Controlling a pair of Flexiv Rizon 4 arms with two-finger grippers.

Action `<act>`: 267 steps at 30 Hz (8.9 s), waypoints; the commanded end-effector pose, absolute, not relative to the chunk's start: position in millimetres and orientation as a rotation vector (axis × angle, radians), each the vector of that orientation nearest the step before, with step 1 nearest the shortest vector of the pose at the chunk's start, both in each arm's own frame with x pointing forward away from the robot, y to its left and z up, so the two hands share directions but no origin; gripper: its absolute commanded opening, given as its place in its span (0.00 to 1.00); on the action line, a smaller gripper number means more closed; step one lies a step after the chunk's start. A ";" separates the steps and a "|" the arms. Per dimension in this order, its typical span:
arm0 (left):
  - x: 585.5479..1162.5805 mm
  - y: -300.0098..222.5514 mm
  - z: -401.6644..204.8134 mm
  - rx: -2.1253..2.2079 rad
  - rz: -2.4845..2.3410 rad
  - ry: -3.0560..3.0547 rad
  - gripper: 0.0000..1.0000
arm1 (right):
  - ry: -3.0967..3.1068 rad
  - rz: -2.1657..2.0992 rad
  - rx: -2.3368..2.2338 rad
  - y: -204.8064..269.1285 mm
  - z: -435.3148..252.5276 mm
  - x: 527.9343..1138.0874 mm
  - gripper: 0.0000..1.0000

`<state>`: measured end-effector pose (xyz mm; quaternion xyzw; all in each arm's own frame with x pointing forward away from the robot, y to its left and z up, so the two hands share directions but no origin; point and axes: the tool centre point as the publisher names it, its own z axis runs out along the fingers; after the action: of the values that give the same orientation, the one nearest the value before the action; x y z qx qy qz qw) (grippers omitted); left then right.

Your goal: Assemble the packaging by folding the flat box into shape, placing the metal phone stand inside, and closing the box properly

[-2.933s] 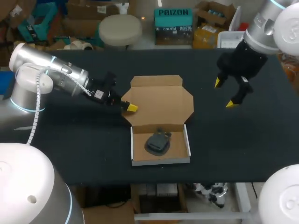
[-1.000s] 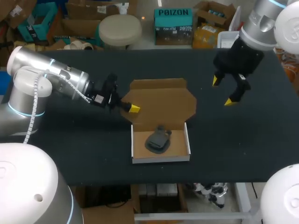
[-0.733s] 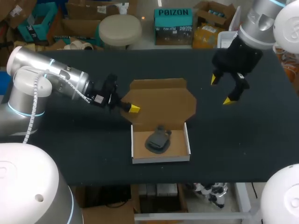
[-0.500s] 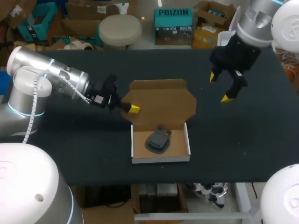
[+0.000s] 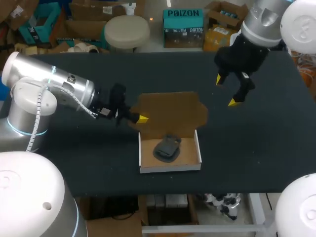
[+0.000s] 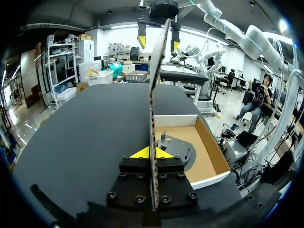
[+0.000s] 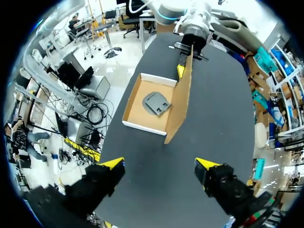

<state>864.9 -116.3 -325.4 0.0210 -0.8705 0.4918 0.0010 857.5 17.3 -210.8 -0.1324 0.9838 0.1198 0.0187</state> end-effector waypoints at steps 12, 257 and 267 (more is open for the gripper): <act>850.6 -117.6 -328.7 0.074 1.573 -2.855 0.00 | 3.060 0.364 -0.428 28.3 -205.5 854.5 1.00; 828.5 -122.3 -351.4 -0.354 1.458 -3.454 0.00 | 3.128 0.420 0.844 138.6 -187.6 839.1 1.00; 828.5 -122.3 -351.4 -0.354 1.458 -3.454 0.00 | 3.128 0.420 0.844 138.6 -187.6 839.1 1.00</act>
<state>829.8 -121.9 -346.2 -0.0896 -0.8732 0.3689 -0.3055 840.3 140.0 -188.1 0.2582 0.9557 0.1260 -0.0633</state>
